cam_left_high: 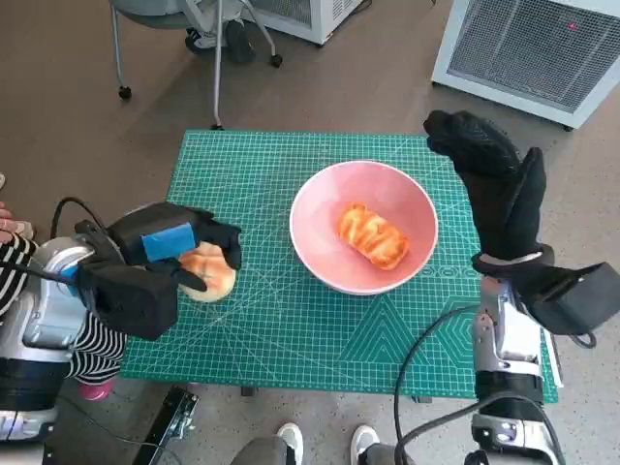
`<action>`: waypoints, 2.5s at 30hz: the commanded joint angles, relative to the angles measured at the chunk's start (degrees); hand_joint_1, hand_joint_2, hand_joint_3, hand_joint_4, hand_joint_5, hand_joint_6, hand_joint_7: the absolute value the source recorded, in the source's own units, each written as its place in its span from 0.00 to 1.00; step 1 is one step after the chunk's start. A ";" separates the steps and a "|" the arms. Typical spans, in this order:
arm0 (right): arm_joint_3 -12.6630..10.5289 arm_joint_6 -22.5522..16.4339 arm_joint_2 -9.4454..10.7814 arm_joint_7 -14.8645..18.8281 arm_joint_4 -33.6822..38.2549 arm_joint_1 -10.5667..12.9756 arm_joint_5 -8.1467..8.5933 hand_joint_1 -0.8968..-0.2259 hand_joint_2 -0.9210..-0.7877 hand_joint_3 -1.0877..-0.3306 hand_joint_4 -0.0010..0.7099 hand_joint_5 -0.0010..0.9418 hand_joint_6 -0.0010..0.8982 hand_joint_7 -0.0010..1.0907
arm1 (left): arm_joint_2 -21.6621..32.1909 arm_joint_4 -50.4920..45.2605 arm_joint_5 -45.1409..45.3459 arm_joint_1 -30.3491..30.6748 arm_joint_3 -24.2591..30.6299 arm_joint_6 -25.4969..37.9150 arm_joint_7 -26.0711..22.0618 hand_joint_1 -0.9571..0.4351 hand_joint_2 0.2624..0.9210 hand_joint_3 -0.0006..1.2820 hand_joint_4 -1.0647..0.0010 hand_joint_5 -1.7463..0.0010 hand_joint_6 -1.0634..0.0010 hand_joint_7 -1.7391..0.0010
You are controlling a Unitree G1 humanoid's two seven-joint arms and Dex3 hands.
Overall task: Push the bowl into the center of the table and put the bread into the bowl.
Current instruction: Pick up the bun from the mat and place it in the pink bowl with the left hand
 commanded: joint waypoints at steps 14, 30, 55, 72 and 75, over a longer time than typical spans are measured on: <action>-0.16 -0.03 0.36 -0.68 1.30 1.30 -0.42 0.31 0.00 0.52 0.23 0.00 0.06 0.40 | -3.82 -7.49 -2.63 -12.14 0.23 9.27 -1.63 0.69 0.99 0.06 0.35 0.28 0.42 0.38; -0.26 -0.13 0.32 -0.98 0.54 2.08 -0.51 0.31 0.00 0.52 0.23 0.00 0.07 0.40 | -10.56 -6.44 -2.26 -22.48 -2.21 12.55 -1.07 0.69 0.99 0.06 0.33 0.30 0.42 0.37; -0.94 0.79 -0.25 -3.88 -3.11 5.20 -0.79 0.29 0.00 0.55 0.25 0.01 0.09 0.39 | -25.83 25.31 2.61 -41.80 -12.28 2.14 0.30 0.69 1.00 0.04 0.32 0.38 0.43 0.29; -1.06 1.01 -0.69 -5.55 -4.19 5.77 -1.71 0.27 0.00 0.56 0.25 0.00 0.09 0.38 | -31.49 39.91 8.77 -45.89 -16.22 3.14 5.00 0.69 1.00 0.09 0.41 0.35 0.46 0.25; -1.22 0.90 -0.90 -5.57 -4.02 5.66 -1.72 0.27 0.00 0.56 0.24 0.00 0.09 0.38 | -31.96 41.42 9.98 -45.94 -17.16 3.85 4.81 0.66 0.91 0.09 0.50 0.53 0.56 0.43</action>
